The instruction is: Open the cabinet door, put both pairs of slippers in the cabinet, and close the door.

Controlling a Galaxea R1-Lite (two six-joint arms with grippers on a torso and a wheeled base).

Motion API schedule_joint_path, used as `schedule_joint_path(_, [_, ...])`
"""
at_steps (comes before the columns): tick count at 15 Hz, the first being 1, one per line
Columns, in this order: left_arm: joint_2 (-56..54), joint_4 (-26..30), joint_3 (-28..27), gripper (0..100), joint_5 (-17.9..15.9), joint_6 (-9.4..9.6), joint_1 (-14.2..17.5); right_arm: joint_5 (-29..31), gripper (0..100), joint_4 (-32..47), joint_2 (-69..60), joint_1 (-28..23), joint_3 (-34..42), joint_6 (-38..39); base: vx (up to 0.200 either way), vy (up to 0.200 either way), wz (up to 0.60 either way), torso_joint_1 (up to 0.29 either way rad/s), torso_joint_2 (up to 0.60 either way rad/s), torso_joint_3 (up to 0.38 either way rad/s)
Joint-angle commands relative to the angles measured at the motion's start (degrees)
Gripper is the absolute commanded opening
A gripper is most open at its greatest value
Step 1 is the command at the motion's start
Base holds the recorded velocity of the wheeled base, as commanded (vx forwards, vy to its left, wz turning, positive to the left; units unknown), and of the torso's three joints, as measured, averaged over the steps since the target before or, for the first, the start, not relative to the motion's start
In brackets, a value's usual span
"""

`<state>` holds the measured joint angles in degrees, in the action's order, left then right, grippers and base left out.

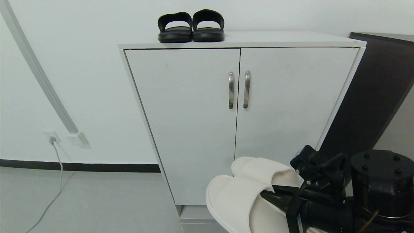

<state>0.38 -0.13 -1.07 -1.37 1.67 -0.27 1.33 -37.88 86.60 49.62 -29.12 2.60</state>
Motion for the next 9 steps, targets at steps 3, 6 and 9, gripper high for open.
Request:
schedule_joint_path(3, [22.47, -0.66, -21.69, 100, -6.37, -11.60, -0.61, -0.01, 0, -0.09, -0.03, 0.04, 0.03, -0.14, 0.000, 0.000, 0.00, 0.000, 0.00, 0.000])
schedule_joint_path(6, [34.43, -8.30, -21.52, 100, -18.41, -10.55, -2.46, 0.08, 0, -0.97, -0.12, 0.04, 0.38, -0.22, 0.000, 0.000, 0.00, 0.000, 0.00, 0.000])
schedule_joint_path(9, [45.41, -16.83, -22.48, 100, -23.77, -10.28, -6.50, 0.08, 0, -1.15, -0.03, 0.04, 0.38, -0.14, 0.000, 0.000, 0.00, 0.000, 0.00, 0.000])
